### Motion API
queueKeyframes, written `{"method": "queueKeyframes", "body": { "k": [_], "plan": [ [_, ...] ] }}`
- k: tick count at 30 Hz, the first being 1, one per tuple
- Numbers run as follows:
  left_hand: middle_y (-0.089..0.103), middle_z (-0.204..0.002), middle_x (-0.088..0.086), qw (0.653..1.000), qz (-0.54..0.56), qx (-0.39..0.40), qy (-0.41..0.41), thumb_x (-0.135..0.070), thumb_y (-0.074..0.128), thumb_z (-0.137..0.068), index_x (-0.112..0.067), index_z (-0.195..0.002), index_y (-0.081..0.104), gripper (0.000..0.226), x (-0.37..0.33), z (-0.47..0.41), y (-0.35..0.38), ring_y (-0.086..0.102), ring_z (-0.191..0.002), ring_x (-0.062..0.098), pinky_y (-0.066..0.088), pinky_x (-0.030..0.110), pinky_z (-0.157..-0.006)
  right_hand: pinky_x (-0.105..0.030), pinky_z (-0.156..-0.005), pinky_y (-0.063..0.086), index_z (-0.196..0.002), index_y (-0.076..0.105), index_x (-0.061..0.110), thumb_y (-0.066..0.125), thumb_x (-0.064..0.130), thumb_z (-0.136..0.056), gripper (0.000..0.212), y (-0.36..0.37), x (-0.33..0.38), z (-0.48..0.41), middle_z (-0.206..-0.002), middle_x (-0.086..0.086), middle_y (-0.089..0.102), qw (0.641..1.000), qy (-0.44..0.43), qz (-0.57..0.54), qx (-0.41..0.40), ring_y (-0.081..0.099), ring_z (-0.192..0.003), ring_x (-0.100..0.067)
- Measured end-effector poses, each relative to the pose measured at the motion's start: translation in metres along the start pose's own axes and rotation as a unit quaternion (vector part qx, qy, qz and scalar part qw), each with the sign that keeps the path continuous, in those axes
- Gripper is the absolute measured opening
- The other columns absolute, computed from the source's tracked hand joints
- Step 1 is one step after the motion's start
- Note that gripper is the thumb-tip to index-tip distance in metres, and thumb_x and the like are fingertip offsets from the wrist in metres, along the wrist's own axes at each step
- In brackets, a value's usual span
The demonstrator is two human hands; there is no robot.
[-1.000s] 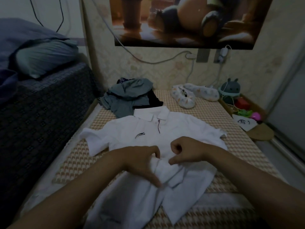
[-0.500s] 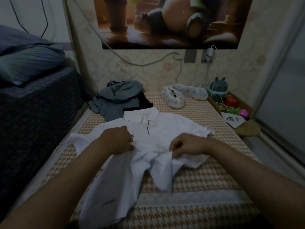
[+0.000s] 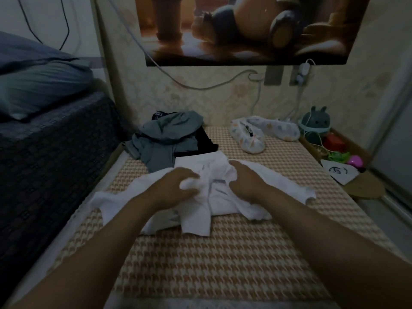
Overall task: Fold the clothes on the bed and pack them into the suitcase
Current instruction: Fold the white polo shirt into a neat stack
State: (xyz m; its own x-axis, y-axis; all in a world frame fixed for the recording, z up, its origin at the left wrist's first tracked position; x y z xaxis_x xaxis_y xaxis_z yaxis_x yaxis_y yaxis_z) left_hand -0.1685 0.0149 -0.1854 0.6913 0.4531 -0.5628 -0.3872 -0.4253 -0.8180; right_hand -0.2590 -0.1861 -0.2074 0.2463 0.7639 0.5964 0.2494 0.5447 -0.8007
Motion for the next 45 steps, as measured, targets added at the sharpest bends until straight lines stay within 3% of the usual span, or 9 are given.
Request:
{"method": "queueKeyframes", "body": {
  "k": [5,10,15,20,23,29,35,40,45],
  "plan": [
    [0.036,-0.144,-0.014,0.966,-0.203,0.157,0.021,-0.067,0.07,-0.068,-0.046,-0.145,0.028,0.09,0.017,0.021,0.036,0.038,-0.13,0.011,0.037,0.034,-0.108,-0.04,-0.112,0.029,-0.153,0.023,0.024,0.052,0.031,-0.096,0.064,0.028,0.027,-0.018,-0.154,-0.007,0.031,0.985,-0.107,0.136,-0.01,0.035,-0.137,-0.028],
    [0.065,-0.109,0.011,0.957,-0.274,0.077,0.054,-0.071,0.05,-0.08,-0.014,-0.107,0.07,0.066,0.019,0.005,0.026,0.059,-0.102,0.027,0.046,0.036,-0.088,-0.038,-0.078,0.048,-0.141,0.048,0.02,0.073,0.033,-0.082,0.066,0.028,0.033,-0.047,-0.119,-0.021,0.057,0.922,-0.139,0.35,-0.094,0.06,-0.1,-0.035],
    [0.057,-0.057,0.006,0.97,-0.079,-0.221,-0.058,-0.036,0.055,-0.095,-0.016,-0.056,0.057,0.044,0.03,-0.01,-0.036,0.053,-0.057,0.022,0.033,0.03,-0.052,-0.03,-0.076,0.045,-0.096,0.063,0.005,0.05,0.027,-0.095,0.025,0.006,0.009,-0.076,-0.105,-0.012,0.066,0.982,0.043,0.138,-0.124,0.062,-0.099,-0.028],
    [0.063,-0.12,0.01,0.844,0.379,-0.275,-0.261,-0.029,0.04,-0.102,-0.015,-0.134,0.043,0.035,0.083,-0.031,-0.054,0.066,-0.093,0.027,0.058,0.038,-0.075,-0.032,-0.093,0.044,-0.137,0.048,0.007,0.051,0.02,-0.096,0.044,-0.011,-0.013,-0.09,-0.138,-0.016,0.052,0.967,0.153,-0.07,-0.191,0.054,-0.12,-0.031],
    [0.052,-0.134,0.006,0.901,0.289,-0.227,-0.232,-0.027,0.052,-0.097,-0.026,-0.149,0.025,0.059,0.096,-0.027,-0.049,0.059,-0.109,0.026,0.049,0.041,-0.095,-0.025,-0.107,0.029,-0.155,-0.002,0.015,0.058,0.016,-0.092,0.087,0.014,0.001,-0.087,-0.157,-0.008,0.022,0.991,0.066,-0.099,-0.064,0.034,-0.138,-0.026],
    [0.061,-0.117,0.01,0.963,-0.142,-0.093,-0.207,-0.053,0.065,-0.084,-0.01,-0.125,0.053,0.061,0.082,0.021,-0.036,0.059,-0.108,0.027,0.043,0.028,-0.077,-0.028,-0.112,0.026,-0.143,0.043,0.019,0.054,0.025,-0.095,0.05,0.055,0.056,-0.059,-0.149,-0.005,0.039,0.996,-0.059,0.063,0.027,0.038,-0.135,-0.022],
    [0.059,-0.127,0.008,0.935,-0.221,0.019,-0.276,-0.04,0.056,-0.092,-0.015,-0.121,0.057,0.038,0.081,0.06,-0.019,0.055,-0.113,0.022,0.044,0.031,-0.092,-0.032,-0.114,0.025,-0.146,0.039,0.024,0.05,0.026,-0.097,0.05,0.113,0.097,-0.004,-0.152,-0.003,0.034,0.965,-0.131,0.136,0.183,0.035,-0.137,-0.021],
    [0.064,-0.108,0.02,0.93,0.027,-0.212,-0.301,-0.021,0.043,-0.099,0.0,-0.109,0.061,0.029,0.074,0.087,-0.065,0.061,-0.099,0.037,0.05,0.04,-0.083,-0.028,-0.117,0.015,-0.152,0.025,0.023,0.047,0.024,-0.099,0.057,0.113,0.088,0.018,-0.159,0.0,0.021,0.964,-0.099,0.168,0.181,0.025,-0.143,-0.02],
    [0.066,-0.093,0.008,0.728,0.512,-0.289,-0.353,-0.013,0.042,-0.101,0.0,-0.115,0.057,0.025,0.079,0.113,-0.076,0.058,-0.093,0.03,0.054,0.037,-0.071,-0.026,-0.115,0.02,-0.148,0.035,0.03,0.044,0.021,-0.1,0.049,0.096,0.081,0.038,-0.154,0.003,0.033,0.972,-0.093,0.16,0.147,0.034,-0.138,-0.018]
  ]
}}
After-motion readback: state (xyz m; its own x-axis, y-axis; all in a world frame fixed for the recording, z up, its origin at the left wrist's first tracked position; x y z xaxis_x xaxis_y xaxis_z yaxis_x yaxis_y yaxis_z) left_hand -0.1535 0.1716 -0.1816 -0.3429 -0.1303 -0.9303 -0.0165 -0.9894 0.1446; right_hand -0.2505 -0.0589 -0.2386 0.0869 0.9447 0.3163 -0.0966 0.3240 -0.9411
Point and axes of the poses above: each hand's wrist, its own z-axis away from the middle knuckle, its own y-axis out of the palm, x = y × z, the point moved 6 cm from there along -z, towards the middle knuckle
